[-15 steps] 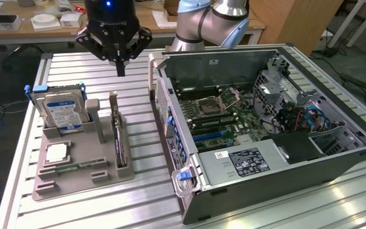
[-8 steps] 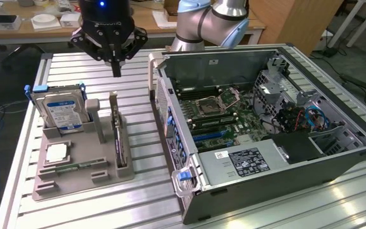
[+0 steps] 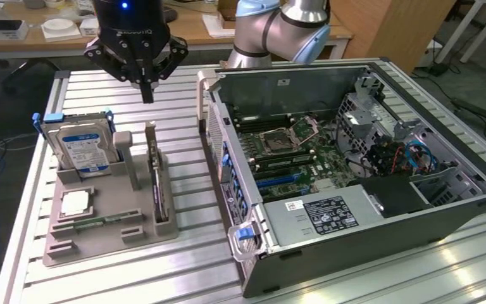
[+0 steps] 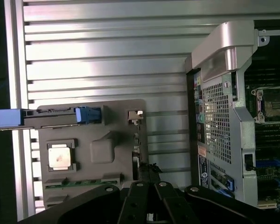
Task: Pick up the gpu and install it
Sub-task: 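Reach for the gpu, then pick up the gpu and move the gpu toward the slot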
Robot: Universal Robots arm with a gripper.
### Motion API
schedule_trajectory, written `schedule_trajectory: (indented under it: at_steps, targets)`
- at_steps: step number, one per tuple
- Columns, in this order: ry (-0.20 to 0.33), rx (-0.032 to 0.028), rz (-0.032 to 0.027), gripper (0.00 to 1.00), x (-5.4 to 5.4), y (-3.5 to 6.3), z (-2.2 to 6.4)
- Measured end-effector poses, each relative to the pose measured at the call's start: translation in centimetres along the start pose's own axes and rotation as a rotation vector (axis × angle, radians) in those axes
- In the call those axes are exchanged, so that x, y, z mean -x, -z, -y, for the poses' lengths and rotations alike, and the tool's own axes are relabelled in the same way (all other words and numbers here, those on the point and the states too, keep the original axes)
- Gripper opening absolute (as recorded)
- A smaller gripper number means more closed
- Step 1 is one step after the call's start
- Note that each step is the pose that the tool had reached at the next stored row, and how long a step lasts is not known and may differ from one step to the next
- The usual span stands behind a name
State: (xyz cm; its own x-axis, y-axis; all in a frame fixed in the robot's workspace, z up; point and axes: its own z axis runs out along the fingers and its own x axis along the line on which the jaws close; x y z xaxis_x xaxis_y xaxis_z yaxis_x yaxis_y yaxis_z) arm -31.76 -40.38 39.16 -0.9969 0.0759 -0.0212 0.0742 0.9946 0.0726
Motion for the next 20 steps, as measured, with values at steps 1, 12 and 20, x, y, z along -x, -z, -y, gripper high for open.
schedule_trajectory:
  at_steps: [1, 12, 20]
  targets:
    - [0.0, 0.0, 0.0, 0.1, -0.1, 0.0, 0.01]
    - [0.0, 0.0, 0.0, 0.1, -0.36, 0.0, 0.04]
    - [0.0, -0.0004, 0.001, 0.11, -0.39, 0.01, 0.04]
